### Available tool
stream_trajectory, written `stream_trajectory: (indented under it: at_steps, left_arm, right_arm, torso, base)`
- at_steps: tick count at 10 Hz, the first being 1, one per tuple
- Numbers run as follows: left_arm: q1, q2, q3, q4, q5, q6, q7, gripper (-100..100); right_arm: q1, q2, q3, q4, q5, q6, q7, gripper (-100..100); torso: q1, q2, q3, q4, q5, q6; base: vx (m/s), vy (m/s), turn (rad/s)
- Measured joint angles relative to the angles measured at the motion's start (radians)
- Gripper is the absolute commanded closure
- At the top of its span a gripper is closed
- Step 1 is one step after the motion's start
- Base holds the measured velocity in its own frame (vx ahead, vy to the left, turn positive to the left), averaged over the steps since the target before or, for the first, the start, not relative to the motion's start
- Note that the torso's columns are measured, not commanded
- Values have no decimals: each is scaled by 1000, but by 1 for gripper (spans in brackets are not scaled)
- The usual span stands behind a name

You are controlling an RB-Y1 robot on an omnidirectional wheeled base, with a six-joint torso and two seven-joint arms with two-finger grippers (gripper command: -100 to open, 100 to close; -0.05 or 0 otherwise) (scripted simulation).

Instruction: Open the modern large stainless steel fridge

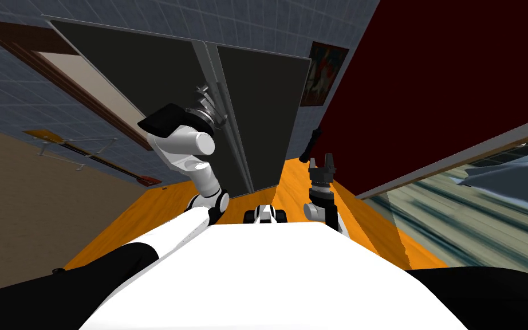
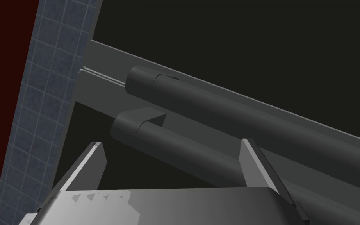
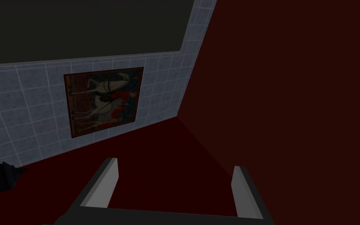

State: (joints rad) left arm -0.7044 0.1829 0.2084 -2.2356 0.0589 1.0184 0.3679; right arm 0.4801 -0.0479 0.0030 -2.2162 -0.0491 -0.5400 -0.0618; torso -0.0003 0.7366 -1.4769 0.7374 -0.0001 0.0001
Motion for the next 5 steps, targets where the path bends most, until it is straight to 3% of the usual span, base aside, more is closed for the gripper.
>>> stream_trajectory:
  at_steps: [5]
  left_arm:
    - [-109, 5, 48, 28, 3, 133, 44, -100]
  right_arm:
    - [0, 0, 0, 0, 0, 0, 0, 0]
  torso:
    - [0, 1, 1, 0, 0, 0]
  base:
    - [48, -63, 62]
